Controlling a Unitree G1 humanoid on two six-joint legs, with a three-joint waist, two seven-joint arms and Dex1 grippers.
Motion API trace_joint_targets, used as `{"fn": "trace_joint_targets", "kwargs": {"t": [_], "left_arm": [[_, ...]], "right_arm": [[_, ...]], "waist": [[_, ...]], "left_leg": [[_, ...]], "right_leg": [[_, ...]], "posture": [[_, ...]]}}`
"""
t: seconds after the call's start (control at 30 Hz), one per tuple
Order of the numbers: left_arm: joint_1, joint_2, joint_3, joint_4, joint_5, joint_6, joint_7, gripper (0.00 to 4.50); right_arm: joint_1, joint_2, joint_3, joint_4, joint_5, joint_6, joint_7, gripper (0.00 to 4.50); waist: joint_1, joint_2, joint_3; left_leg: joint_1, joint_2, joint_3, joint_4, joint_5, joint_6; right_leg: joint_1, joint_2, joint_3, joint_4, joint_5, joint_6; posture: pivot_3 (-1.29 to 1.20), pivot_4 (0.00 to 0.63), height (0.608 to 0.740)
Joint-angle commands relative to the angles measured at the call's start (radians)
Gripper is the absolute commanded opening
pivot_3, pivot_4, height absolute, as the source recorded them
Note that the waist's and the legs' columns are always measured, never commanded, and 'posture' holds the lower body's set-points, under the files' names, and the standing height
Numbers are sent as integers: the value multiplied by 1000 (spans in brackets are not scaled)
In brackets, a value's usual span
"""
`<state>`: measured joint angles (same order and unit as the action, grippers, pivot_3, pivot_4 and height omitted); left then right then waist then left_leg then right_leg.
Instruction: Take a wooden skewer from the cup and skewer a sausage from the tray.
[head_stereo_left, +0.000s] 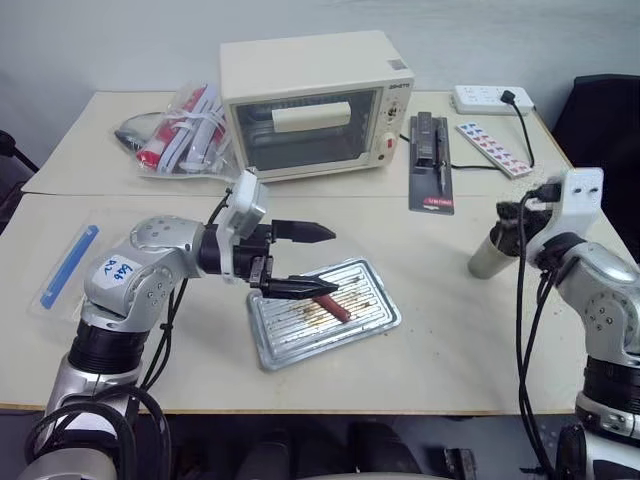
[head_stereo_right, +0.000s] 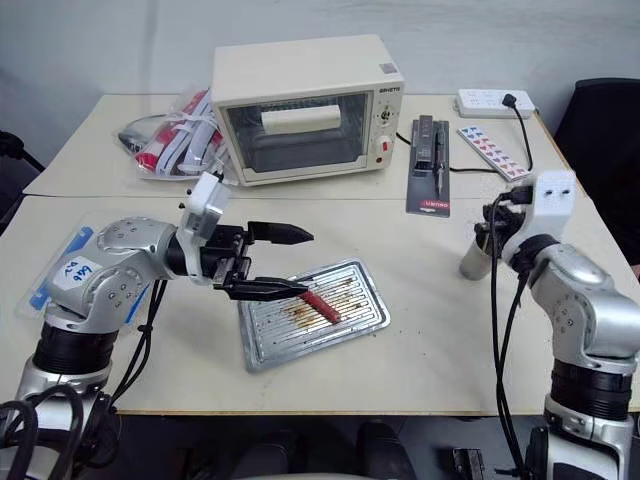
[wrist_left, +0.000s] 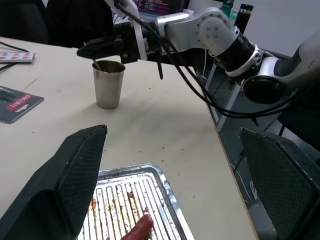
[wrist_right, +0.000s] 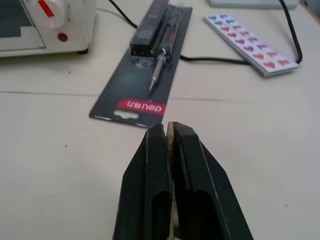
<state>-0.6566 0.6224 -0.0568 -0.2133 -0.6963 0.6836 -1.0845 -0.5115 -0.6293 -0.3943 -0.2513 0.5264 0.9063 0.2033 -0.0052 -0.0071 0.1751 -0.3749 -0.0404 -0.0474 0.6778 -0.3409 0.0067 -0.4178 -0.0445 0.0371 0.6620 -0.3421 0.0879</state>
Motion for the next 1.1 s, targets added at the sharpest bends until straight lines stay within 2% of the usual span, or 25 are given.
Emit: {"fn": "trace_joint_targets", "kwargs": {"t": [0.03,0.1,0.2,0.33,0.4,0.53,0.7,0.87,1.1], "left_arm": [[16,-15,28,-8,5,-26,22,4500],[34,-26,44,-16,3,-28,49,4500],[61,-55,67,-31,2,-35,106,4500],[85,-104,74,-33,14,-54,170,4500],[89,-131,68,-18,30,-75,190,4500],[91,-189,52,2,70,-110,244,4500],[115,-216,20,17,138,-178,262,4500],[121,-234,5,37,178,-217,267,4500],[86,-296,3,57,199,-245,307,4500]], "right_arm": [[-136,-75,-90,-108,72,96,-26,52],[-232,-49,-133,-125,146,197,-75,52],[-344,82,-229,-141,268,379,-190,52],[-469,430,-414,-180,389,566,-427,52],[-487,613,-464,-206,439,570,-543,52],[-474,818,-504,-219,530,563,-703,52],[-404,895,-453,-177,774,437,-920,52],[-324,851,-325,-121,990,261,-1070,52],[-229,748,-132,-92,1137,66,-1122,52]], "waist": [[0,0,0],[-1,0,0],[-4,0,0],[-10,0,0],[-16,0,-1],[-21,0,-1],[-37,1,-2],[-59,2,-2],[-76,2,-2]], "left_leg": [[0,0,0,0,0,0],[0,0,0,0,0,0],[0,1,-1,0,0,0],[0,1,-1,1,0,0],[-1,1,-1,1,0,0],[-10,-2,-1,4,0,-1],[-13,-5,0,5,1,0],[-14,-4,1,4,2,-1],[-14,-3,2,3,3,-1]], "right_leg": [[0,0,0,0,0,0],[0,0,0,-1,0,0],[0,0,-1,-1,0,0],[0,0,0,2,0,0],[-2,0,0,3,0,0],[-15,-2,-1,16,0,0],[-20,-5,-2,18,0,0],[-21,-5,-1,18,0,0],[-21,-3,-1,18,0,0]], "posture": [[0,150,740],[0,150,740],[0,150,740],[0,150,740],[0,150,740],[0,150,740],[0,150,740],[0,150,740],[0,150,740]]}}
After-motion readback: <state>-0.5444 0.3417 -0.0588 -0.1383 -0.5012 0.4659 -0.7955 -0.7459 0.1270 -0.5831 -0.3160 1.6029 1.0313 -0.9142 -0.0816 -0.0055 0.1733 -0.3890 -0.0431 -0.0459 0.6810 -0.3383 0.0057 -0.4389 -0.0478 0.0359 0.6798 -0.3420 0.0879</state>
